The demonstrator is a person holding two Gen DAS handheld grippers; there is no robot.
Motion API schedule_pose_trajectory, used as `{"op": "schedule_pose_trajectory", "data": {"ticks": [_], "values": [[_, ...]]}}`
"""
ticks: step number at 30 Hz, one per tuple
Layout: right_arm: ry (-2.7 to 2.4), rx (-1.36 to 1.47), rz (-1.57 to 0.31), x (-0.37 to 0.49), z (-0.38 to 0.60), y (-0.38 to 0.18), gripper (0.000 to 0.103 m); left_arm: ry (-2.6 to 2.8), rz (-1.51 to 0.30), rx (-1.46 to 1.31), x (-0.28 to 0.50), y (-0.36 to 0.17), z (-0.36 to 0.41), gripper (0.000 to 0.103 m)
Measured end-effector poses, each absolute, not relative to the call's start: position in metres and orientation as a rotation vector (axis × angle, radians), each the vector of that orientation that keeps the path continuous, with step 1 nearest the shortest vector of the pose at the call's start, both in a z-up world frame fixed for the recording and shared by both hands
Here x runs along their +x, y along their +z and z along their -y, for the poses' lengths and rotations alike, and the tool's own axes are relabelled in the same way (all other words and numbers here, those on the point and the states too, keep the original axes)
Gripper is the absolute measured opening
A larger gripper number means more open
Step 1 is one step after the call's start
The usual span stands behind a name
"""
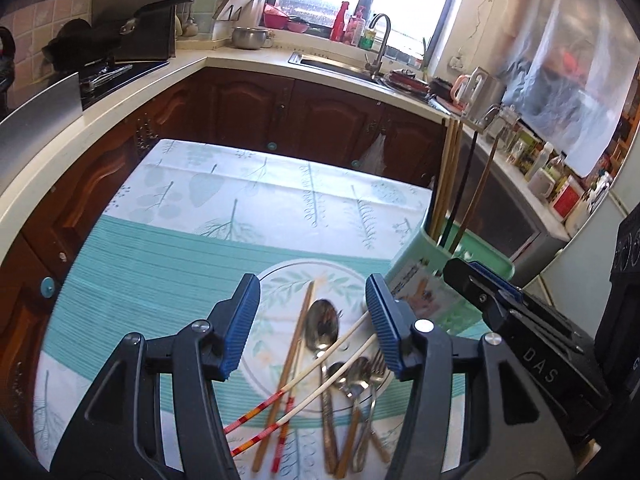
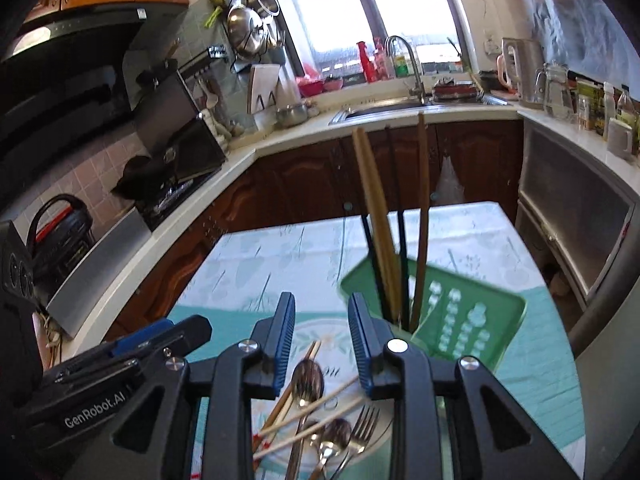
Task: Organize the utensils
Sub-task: 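Open both tools and move them back over the utensil pile, then grasp a red-striped white chopstick with the left tool while the right tool grasps another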
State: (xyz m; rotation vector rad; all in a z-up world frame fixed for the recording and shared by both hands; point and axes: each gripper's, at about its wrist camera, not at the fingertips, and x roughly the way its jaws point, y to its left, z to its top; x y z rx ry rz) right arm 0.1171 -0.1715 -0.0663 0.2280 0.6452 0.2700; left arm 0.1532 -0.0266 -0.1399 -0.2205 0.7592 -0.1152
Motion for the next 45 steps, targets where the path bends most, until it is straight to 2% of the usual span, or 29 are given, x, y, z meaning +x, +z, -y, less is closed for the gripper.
{"op": "schedule_pose_trajectory", "data": {"ticks": [25, 45], "values": [[0.246, 0.181, -0.884, 0.091, 0.153, -0.114, 0.028, -0.032, -0.925, -0.114, 0.136, -0.191, 0.005, 0.052], [0.291, 0.274, -1.061, 0.093, 0.149, -0.163, 0.028, -0.104, -1.065, -0.067, 0.140, -0.243, 0.001, 0.052]]}}
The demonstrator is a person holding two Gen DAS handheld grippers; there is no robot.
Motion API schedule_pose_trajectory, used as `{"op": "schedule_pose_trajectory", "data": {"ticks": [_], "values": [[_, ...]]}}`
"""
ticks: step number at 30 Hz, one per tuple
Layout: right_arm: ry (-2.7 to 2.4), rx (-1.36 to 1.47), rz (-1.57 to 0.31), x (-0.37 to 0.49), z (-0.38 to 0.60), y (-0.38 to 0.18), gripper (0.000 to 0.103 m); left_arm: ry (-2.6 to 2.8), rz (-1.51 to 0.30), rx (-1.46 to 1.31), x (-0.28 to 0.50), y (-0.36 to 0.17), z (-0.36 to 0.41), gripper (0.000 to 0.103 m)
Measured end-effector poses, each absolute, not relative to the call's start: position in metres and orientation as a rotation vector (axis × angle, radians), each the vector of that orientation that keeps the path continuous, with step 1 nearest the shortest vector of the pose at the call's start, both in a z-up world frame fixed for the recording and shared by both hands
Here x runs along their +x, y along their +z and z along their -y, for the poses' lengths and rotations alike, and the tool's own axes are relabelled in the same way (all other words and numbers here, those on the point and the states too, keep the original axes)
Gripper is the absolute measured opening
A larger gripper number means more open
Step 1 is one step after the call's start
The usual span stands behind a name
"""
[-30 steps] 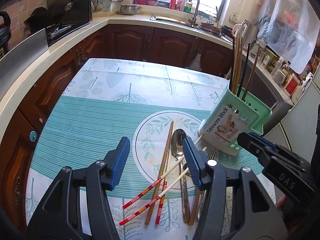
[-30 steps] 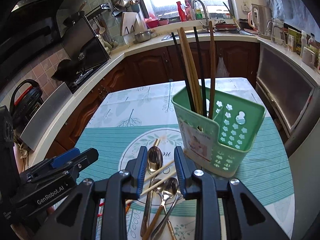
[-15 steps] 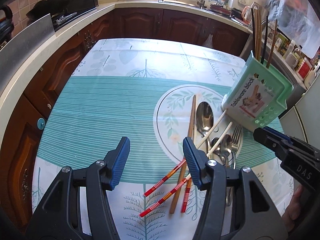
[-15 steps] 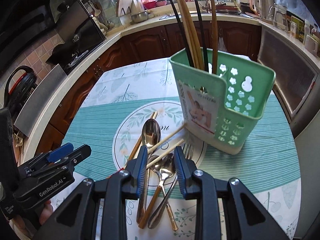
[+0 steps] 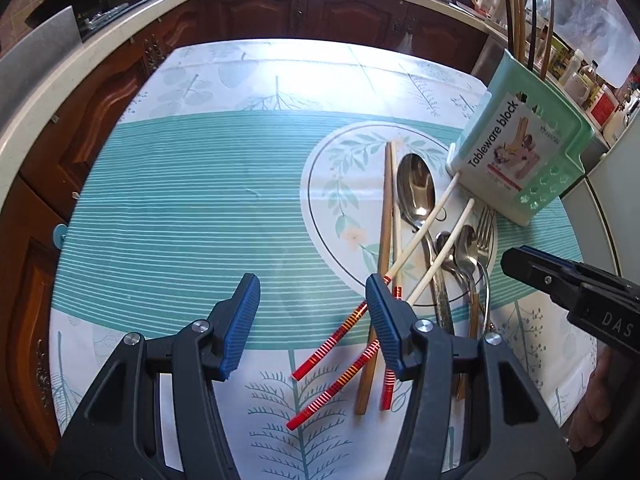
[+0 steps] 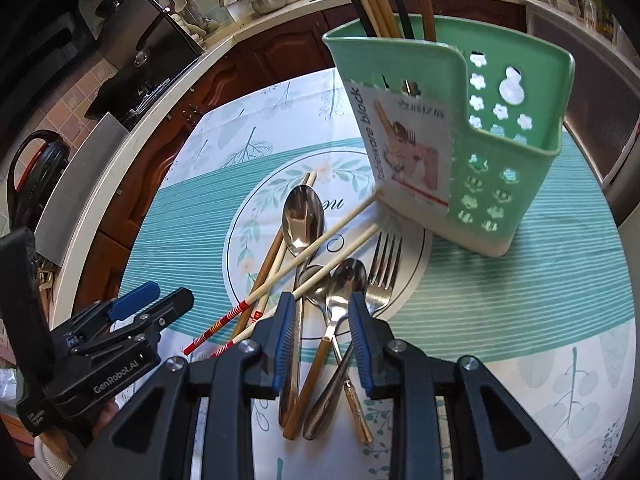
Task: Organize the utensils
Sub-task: 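Grasp a red-striped white chopstick with the left tool while the right tool grasps another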
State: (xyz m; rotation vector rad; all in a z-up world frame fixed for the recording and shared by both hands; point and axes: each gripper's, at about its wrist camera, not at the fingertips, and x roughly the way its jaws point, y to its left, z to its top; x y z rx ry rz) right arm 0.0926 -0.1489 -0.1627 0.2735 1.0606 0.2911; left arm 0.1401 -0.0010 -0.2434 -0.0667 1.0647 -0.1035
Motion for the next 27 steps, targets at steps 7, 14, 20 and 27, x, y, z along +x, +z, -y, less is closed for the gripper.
{"op": "schedule_pose_trajectory", "data": {"ticks": [7, 14, 20, 27], "values": [[0.300, 0.300, -1.095, 0.095, 0.150, -0.175, 0.028, -0.211, -1.102, 0.015, 0.149, -0.255, 0.021, 0.052], [0.327, 0.303, -1.100, 0.096, 0.149, -0.179, 0.028, -0.269, -1.136, 0.129, 0.162, -0.262, 0.042, 0.052], [0.346, 0.304, -1.101, 0.097, 0.148, -0.182, 0.028, -0.330, -1.198, 0.149, 0.173, -0.269, 0.054, 0.041], [0.358, 0.303, -1.099, 0.097, 0.146, -0.183, 0.028, -0.403, -1.270, 0.079, 0.184, -0.274, 0.053, 0.008]]}}
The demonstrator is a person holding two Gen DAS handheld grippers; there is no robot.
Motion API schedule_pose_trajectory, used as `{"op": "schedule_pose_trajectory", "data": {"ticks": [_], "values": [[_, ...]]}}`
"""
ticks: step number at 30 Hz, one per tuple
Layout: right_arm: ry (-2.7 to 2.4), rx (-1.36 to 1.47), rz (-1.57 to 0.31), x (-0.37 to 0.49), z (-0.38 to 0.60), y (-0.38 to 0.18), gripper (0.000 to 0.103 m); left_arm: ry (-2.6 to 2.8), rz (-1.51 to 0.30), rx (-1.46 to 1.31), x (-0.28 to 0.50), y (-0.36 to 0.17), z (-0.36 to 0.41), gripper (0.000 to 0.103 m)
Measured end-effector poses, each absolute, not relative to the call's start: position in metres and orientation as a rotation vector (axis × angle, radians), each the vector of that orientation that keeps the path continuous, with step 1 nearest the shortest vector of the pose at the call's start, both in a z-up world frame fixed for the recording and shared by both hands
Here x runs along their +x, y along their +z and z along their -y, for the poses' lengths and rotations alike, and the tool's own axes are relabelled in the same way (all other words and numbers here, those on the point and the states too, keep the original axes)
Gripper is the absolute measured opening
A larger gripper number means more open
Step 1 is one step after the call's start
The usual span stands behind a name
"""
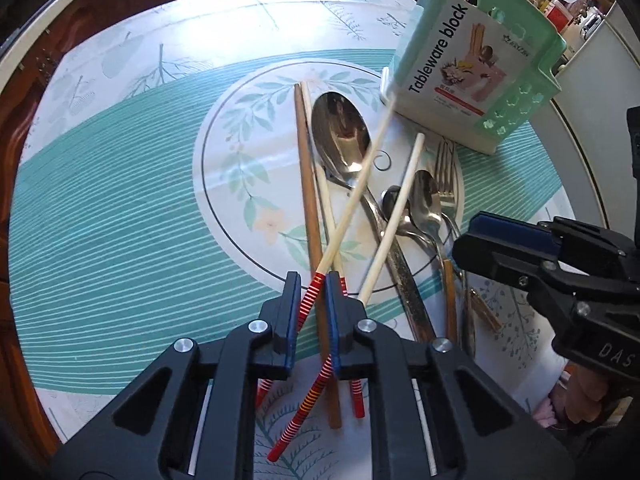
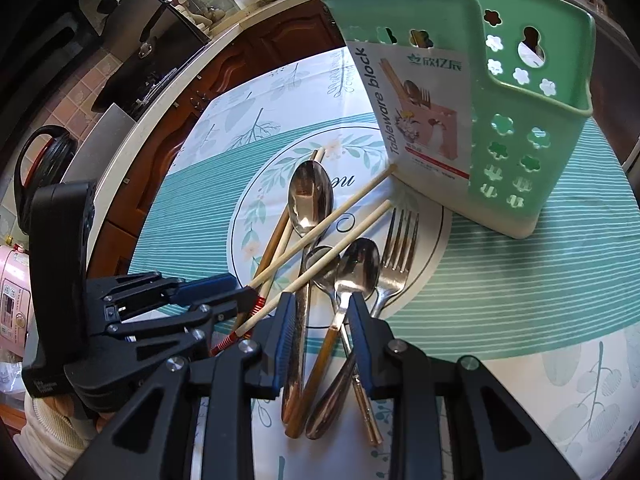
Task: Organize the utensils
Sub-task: 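Grasp a red-striped white chopstick with the left tool while the right tool grasps another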
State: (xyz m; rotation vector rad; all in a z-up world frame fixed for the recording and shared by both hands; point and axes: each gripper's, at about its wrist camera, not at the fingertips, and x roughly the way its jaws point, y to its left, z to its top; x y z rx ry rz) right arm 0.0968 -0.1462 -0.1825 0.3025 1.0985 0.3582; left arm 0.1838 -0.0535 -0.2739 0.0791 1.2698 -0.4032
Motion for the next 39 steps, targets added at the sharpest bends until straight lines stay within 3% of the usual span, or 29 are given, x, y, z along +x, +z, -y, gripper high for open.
{"op": "schedule_pose_trajectory", "data": {"ticks": [13, 29, 35, 39], "values": [[0.457, 0.516, -1.253, 0.114, 0.132, -0.206, 0.028, -0.364, -1.263, -0.049, 0.175, -0.268, 0.026, 0.004], [0.347, 0.638, -1.372, 0.130, 0.121, -0.216, 0.026, -0.375, -1.319, 0.047, 0.181, -0.278, 0.027, 0.004], [0.286, 0.634, -1.414, 0.137, 0.114, -0.225, 0.007, -0.396, -1.368, 0.099, 0.190, -0.280, 0.033, 0.004], [0.264, 0.590, -1.406, 0.139, 0.107, -0.221, 0.008, -0.396, -1.404, 0.119, 0.196, -0.281, 0.037, 0.004]]}}
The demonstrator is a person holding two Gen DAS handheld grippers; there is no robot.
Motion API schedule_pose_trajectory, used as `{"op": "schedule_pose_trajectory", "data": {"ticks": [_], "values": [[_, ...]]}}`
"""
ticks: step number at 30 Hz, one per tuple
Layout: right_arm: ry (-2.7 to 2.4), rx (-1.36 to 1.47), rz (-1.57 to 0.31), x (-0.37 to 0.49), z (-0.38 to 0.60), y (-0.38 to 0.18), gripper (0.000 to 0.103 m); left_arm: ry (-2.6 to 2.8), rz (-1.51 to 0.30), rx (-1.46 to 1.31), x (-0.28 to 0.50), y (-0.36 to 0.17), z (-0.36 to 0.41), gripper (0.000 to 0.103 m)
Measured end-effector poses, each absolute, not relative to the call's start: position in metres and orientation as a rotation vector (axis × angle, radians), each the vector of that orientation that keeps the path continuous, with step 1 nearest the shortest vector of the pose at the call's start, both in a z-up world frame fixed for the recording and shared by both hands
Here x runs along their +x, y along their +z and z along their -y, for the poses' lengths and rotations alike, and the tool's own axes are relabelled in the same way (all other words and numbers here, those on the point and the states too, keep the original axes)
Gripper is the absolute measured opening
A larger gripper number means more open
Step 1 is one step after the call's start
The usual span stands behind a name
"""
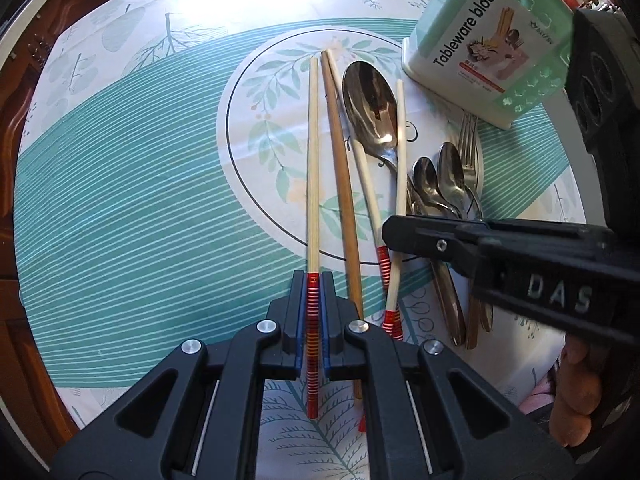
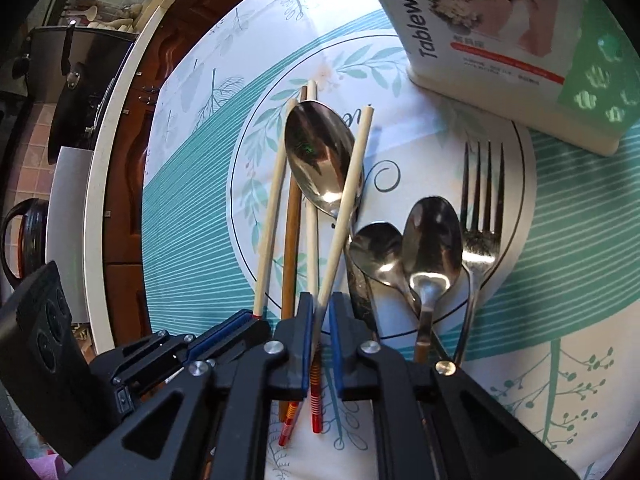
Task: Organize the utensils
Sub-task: 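Grasp a red-striped white chopstick with the left tool while the right tool grasps another, then lift both chopsticks and lower them into the green holder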
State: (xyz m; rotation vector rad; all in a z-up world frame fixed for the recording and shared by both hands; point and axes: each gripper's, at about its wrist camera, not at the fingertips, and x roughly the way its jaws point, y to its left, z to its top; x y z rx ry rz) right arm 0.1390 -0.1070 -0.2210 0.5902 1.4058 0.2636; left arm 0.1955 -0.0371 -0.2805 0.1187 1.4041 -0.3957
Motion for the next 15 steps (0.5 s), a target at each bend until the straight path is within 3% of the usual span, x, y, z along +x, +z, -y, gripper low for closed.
{"op": "schedule_pose_trajectory", "data": {"ticks": [9, 15], "values": [[0.351, 0.509, -1.329, 0.125, 0.105, -0.201, 0.005, -0.344, -1.278, -0.020, 0.169, -0.262, 0.016, 0.003], [0.457, 0.479, -1.220, 0.113, 0.107, -0.168, 0.005, -0.361, -1.120, -0.088, 0.139, -0.216, 0.015, 0.003]]}}
